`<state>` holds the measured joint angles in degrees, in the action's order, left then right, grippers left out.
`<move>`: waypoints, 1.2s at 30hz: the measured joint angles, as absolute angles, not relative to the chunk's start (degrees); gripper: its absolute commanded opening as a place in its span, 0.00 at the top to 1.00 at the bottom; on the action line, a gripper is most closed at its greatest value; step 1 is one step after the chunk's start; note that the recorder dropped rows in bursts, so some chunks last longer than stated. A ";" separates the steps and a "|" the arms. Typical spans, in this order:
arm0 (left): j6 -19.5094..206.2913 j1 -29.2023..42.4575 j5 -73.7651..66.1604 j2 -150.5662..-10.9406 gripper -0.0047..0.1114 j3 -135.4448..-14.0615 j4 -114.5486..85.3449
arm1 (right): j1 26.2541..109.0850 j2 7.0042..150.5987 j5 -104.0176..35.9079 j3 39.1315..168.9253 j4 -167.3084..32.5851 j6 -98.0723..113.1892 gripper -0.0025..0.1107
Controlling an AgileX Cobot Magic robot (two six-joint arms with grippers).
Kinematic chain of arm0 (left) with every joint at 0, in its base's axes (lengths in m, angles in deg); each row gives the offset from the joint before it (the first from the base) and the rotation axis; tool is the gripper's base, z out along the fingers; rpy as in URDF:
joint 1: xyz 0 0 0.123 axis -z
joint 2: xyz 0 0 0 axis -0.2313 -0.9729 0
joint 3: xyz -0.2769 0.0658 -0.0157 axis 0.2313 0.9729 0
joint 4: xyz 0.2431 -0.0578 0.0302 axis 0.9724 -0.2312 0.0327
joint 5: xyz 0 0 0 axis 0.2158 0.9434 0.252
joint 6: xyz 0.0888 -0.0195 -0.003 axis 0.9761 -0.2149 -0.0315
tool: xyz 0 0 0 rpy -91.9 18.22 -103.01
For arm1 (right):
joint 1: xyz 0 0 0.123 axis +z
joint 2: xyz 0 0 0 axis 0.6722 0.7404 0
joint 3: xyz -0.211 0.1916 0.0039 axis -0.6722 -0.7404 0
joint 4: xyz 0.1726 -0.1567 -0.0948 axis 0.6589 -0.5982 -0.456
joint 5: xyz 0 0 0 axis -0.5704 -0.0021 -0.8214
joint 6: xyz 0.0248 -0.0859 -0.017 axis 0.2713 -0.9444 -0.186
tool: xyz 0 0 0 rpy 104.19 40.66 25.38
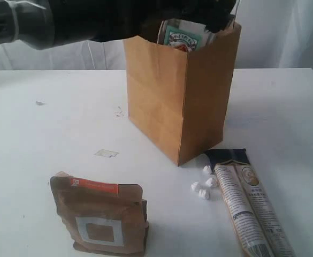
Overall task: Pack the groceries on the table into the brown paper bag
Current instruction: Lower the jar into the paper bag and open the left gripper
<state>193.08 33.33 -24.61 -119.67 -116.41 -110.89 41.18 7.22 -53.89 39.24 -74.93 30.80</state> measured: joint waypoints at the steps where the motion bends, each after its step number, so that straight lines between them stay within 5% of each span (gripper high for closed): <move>1: 193.08 33.33 -25.87 -119.81 0.26 -116.41 -111.79 | 41.18 7.22 -53.89 39.24 -74.93 30.80 0.98; 20: 194.57 33.33 -29.28 -121.86 0.26 -116.41 -113.40 | 41.18 7.22 -53.89 39.24 -74.93 30.80 0.98; 25: 194.57 33.33 -27.04 -121.86 0.05 -116.41 -113.40 | 41.18 7.22 -53.89 39.24 -74.93 30.80 0.98; 36: 191.36 33.33 -32.12 -122.19 0.05 -116.51 -113.40 | 41.18 7.22 -53.89 39.24 -74.93 30.80 0.98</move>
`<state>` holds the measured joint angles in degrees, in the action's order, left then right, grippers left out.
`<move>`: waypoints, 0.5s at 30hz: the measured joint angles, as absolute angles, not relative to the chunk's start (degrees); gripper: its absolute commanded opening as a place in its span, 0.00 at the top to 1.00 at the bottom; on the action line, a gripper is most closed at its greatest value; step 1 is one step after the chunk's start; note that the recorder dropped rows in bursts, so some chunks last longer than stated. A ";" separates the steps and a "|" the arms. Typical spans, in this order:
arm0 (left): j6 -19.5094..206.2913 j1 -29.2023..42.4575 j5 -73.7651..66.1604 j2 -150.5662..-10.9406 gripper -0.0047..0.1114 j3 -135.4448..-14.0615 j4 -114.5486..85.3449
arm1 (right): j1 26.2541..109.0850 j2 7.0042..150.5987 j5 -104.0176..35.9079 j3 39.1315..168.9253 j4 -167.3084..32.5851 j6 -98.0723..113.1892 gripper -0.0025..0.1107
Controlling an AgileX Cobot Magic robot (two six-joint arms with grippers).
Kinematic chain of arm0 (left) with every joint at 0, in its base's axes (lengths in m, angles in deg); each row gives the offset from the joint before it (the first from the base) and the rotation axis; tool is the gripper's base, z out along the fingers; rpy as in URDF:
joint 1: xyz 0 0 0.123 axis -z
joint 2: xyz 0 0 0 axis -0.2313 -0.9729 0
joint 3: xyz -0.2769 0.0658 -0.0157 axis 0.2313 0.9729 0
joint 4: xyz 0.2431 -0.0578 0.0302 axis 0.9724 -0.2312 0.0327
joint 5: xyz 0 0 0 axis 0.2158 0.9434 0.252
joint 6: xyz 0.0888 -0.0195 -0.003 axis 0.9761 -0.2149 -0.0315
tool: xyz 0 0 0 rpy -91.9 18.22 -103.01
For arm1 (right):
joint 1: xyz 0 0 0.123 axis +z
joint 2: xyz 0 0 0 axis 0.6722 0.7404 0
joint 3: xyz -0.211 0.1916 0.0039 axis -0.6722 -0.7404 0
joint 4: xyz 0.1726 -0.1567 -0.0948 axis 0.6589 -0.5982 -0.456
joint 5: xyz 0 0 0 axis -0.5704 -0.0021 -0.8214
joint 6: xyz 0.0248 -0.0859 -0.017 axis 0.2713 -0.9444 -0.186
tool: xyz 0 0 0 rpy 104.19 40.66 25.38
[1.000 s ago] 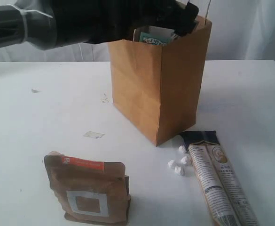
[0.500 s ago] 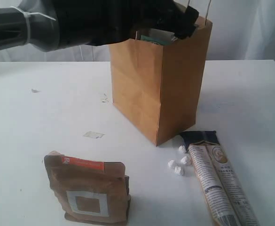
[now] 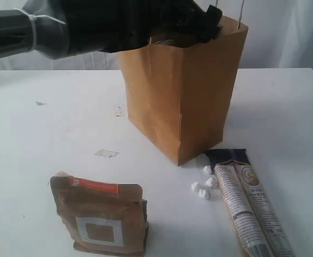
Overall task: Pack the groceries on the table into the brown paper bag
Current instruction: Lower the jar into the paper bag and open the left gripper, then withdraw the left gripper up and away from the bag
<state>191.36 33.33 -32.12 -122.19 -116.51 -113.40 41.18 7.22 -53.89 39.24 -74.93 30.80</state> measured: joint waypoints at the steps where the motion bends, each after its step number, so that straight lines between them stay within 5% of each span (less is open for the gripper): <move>1: 191.14 33.33 -32.12 -122.19 0.05 -116.51 -113.40 | 41.18 7.22 -53.89 39.24 -74.93 30.80 0.98; 15: 190.50 33.33 -32.28 -121.82 0.05 -116.51 -113.40 | 41.18 7.22 -53.89 39.24 -74.93 30.80 0.98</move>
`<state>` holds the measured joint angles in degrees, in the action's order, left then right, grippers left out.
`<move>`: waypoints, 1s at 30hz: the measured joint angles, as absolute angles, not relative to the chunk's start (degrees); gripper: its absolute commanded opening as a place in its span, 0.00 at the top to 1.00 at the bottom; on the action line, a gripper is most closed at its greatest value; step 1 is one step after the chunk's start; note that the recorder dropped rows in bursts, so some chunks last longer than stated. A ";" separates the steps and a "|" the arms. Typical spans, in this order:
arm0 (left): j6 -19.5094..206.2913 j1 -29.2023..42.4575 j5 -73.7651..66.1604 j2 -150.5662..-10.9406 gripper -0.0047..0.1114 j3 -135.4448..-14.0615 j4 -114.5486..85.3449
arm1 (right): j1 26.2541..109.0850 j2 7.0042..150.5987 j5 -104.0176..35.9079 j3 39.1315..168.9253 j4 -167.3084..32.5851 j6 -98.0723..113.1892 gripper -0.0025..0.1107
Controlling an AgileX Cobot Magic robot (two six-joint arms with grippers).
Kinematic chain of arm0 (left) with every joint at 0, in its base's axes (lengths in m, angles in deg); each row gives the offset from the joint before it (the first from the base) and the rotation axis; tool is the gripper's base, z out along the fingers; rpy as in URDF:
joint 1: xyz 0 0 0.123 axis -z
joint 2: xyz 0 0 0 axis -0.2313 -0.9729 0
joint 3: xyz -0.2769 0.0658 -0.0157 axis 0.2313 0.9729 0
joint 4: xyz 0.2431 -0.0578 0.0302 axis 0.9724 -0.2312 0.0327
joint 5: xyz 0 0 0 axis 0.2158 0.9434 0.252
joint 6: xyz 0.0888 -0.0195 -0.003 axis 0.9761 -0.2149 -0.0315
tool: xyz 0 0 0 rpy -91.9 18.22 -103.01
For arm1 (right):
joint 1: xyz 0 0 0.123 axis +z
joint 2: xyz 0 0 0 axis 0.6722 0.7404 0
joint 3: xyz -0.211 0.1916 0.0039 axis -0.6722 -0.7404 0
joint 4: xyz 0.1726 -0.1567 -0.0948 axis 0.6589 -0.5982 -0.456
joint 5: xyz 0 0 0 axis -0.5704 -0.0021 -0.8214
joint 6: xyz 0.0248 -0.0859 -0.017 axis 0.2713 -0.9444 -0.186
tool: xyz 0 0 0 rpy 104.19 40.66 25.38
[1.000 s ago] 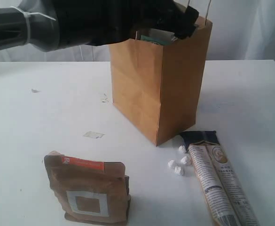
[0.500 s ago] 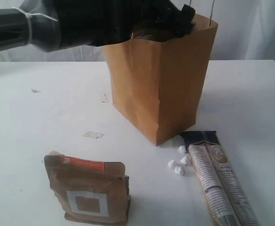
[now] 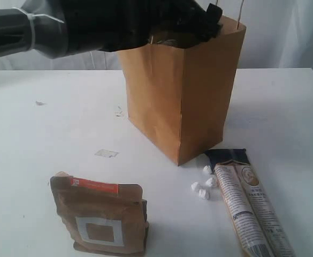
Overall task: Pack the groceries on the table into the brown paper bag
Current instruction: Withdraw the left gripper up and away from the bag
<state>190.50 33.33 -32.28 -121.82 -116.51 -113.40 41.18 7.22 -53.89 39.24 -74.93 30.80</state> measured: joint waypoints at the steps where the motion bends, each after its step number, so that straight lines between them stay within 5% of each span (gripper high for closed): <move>1: 190.49 33.43 -32.27 -121.50 0.05 -116.51 -113.40 | 41.18 7.22 -53.89 39.24 -74.93 30.80 0.98; 19: 198.49 43.34 -35.33 -105.43 0.05 -116.51 -113.40 | 41.18 7.22 -53.89 39.24 -74.93 30.80 0.98; 30: 198.49 54.28 -57.36 -97.76 0.05 -116.51 -113.44 | 41.18 7.22 -53.89 39.24 -74.93 30.80 0.98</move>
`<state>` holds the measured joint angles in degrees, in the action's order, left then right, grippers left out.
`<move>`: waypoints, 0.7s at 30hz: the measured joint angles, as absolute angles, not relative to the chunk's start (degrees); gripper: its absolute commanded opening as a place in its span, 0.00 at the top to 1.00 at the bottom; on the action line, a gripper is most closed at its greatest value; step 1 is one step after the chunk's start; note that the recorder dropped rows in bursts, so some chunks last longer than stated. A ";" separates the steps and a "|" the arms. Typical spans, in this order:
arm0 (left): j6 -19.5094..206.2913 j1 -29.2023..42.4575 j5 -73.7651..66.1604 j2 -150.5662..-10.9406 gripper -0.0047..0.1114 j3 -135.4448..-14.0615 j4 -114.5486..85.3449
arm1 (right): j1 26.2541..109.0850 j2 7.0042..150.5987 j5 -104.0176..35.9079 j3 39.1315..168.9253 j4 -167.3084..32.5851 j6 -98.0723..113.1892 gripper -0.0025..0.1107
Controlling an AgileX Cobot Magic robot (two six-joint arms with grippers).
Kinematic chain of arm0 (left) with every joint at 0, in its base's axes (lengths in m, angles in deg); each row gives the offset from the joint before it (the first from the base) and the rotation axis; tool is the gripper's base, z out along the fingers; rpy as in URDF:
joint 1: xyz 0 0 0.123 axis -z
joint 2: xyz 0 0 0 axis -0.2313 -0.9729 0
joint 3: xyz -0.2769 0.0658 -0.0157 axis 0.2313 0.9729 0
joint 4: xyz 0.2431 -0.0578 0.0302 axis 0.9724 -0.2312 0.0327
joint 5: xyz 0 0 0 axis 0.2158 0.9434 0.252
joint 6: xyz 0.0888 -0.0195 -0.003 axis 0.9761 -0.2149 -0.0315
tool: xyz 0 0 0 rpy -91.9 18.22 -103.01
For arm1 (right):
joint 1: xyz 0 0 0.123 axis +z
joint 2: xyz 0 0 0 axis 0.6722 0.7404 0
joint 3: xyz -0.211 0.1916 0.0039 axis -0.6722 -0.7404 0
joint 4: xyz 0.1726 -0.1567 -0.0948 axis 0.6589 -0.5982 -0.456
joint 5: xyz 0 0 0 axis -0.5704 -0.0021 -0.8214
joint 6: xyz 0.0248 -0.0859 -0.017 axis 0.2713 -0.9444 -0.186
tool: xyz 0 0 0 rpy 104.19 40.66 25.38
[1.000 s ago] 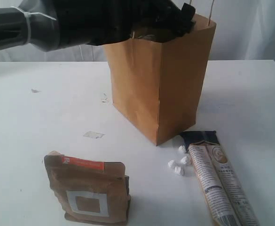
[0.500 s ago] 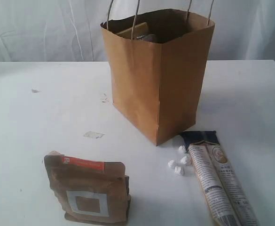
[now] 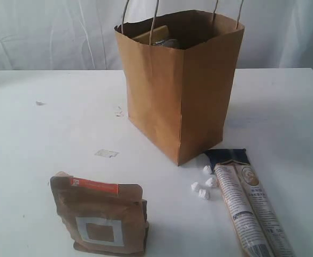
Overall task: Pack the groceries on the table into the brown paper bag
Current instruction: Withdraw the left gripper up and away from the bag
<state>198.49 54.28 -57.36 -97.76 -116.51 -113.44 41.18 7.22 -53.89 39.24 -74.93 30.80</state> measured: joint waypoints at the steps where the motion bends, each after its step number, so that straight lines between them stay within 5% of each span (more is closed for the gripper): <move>1: 198.49 54.72 -59.95 -97.36 0.05 -116.51 -113.44 | 41.18 7.22 -53.89 39.24 -74.93 30.80 0.98; 11: 198.49 49.06 -72.47 -93.17 0.05 -116.27 -99.82 | 41.18 7.22 -53.89 39.24 -74.93 30.80 0.98; 21: 198.49 16.72 -72.72 -90.74 0.06 -103.60 -101.09 | 41.18 7.22 -53.89 39.24 -74.93 30.80 0.98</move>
<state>198.49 16.72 -72.72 -90.74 -103.60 -101.09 41.18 7.22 -53.89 39.24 -74.93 30.80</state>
